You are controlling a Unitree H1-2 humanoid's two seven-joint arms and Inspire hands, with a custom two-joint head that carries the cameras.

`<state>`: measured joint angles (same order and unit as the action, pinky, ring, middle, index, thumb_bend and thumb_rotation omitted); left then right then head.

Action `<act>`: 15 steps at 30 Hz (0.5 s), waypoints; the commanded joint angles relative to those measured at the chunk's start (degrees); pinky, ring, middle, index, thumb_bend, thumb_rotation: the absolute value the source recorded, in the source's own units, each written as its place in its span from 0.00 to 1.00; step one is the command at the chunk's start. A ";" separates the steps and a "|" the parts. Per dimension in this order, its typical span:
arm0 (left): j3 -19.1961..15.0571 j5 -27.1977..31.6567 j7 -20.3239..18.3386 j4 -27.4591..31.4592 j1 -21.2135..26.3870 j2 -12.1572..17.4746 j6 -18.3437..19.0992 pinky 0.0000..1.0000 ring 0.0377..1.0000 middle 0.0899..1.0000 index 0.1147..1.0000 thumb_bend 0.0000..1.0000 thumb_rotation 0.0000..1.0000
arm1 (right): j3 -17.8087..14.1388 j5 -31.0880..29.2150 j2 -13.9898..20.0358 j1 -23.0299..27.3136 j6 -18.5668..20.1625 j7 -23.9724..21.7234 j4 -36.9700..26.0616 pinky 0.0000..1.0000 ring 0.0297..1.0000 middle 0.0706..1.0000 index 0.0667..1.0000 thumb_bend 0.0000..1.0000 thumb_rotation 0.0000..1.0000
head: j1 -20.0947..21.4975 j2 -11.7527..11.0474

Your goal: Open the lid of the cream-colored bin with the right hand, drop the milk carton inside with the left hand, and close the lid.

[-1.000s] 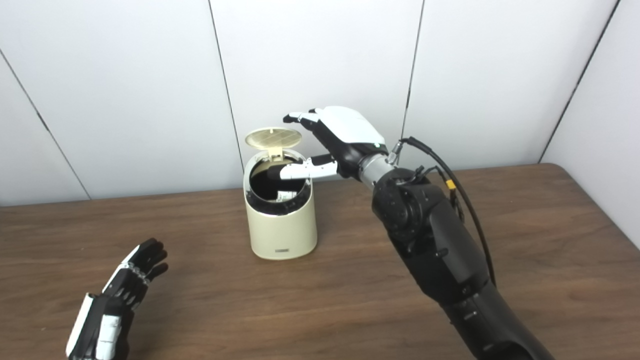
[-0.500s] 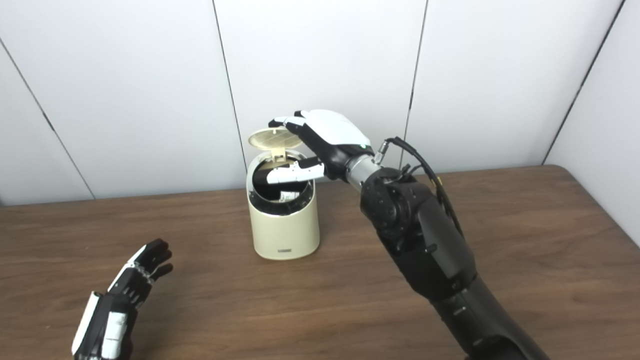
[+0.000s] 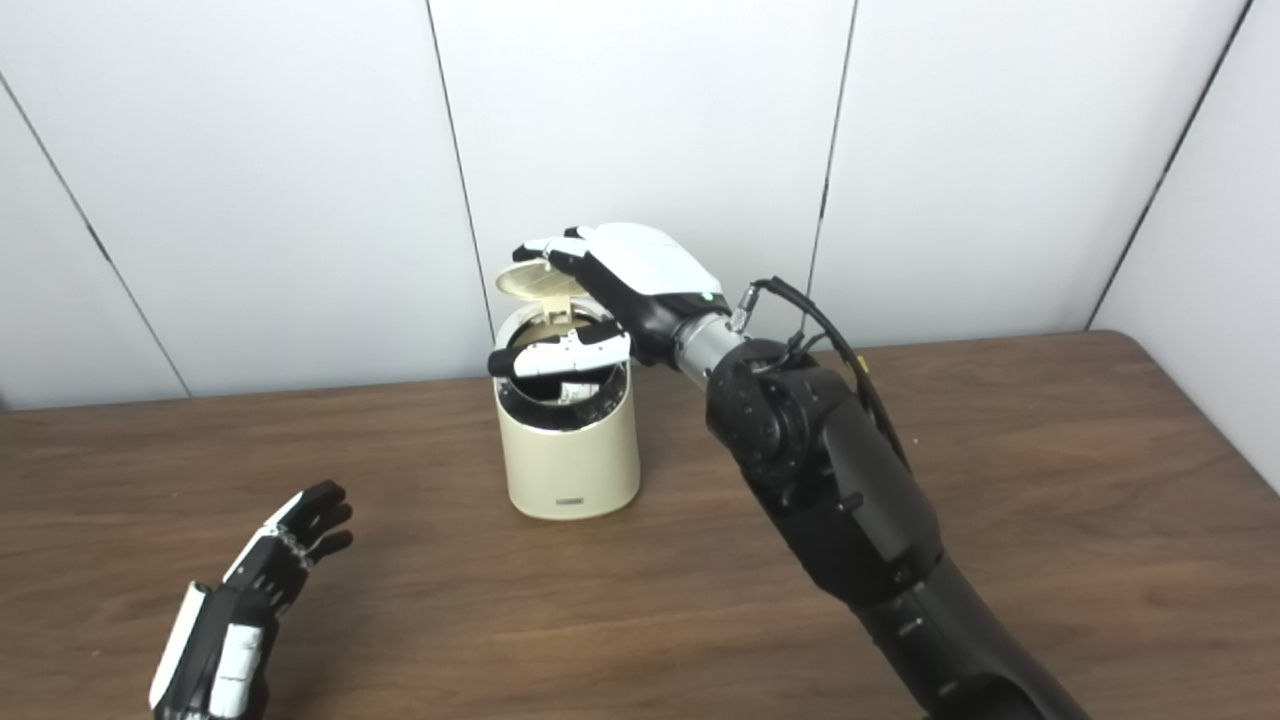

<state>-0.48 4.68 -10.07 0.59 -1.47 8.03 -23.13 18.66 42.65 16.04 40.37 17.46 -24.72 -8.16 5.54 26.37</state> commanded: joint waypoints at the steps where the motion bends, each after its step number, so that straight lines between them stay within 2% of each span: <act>1: 1.16 0.20 0.25 -3.34 -3.71 -1.63 0.61 0.83 0.88 0.89 0.91 0.71 0.95 | -0.52 -0.08 0.28 0.24 -1.03 1.22 -2.16 0.91 0.95 0.87 0.83 0.75 0.82 | 0.05 0.21; 8: 1.18 -0.15 0.26 -2.57 -4.00 -1.43 1.18 0.83 0.88 0.89 0.91 0.71 0.96 | -0.69 0.01 0.09 -3.16 -0.71 1.15 -4.24 0.90 0.92 0.84 0.81 0.75 0.82 | 0.08 0.85; 15: 1.09 -0.29 0.45 -1.37 -4.34 -1.51 2.32 0.81 0.86 0.87 0.89 0.71 0.95 | -0.43 1.23 0.36 -4.33 0.46 -0.01 -6.03 0.91 0.89 0.79 0.76 0.73 0.85 | -0.06 1.72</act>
<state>-0.40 4.45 -10.05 1.80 -2.20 7.99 -21.34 18.62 43.24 16.06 34.62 17.67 -24.86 -12.24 5.45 28.04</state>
